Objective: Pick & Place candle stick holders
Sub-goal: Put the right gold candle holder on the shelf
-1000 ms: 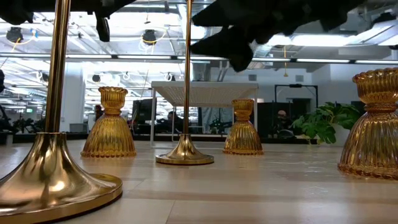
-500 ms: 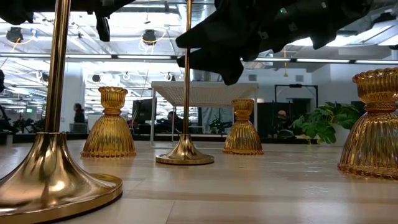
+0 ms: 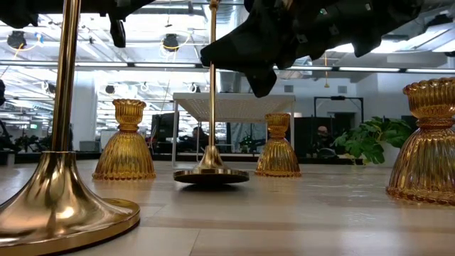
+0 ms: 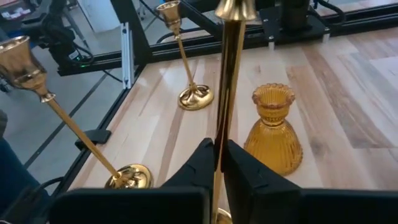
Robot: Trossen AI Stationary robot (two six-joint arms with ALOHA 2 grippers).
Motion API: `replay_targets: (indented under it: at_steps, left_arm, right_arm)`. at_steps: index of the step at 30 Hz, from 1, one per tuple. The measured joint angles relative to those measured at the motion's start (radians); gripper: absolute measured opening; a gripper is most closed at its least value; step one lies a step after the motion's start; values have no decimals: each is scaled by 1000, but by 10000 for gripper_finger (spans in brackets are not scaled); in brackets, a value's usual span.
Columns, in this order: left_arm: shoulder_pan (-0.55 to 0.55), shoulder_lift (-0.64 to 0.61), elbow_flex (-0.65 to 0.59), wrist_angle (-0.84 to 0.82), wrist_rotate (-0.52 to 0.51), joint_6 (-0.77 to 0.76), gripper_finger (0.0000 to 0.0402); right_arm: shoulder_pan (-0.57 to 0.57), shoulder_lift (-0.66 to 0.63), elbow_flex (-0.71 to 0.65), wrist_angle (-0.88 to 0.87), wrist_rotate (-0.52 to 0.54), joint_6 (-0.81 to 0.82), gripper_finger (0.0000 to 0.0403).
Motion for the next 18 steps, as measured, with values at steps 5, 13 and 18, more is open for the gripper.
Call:
replay_targets:
  at_steps: [5, 13, 18]
  left_arm:
    - [0, 0, 0, 0, 0, 0, 8]
    - [0, 0, 0, 0, 1, 0, 8]
    - [0, 0, 0, 0, 1, 0, 8]
  right_arm:
    - [2, -20, -1, -10, 12, -1, 15]
    - [-30, -179, 0, -69, 32, 5, 9]
    - [-84, -332, 37, -235, 67, 11, 7]
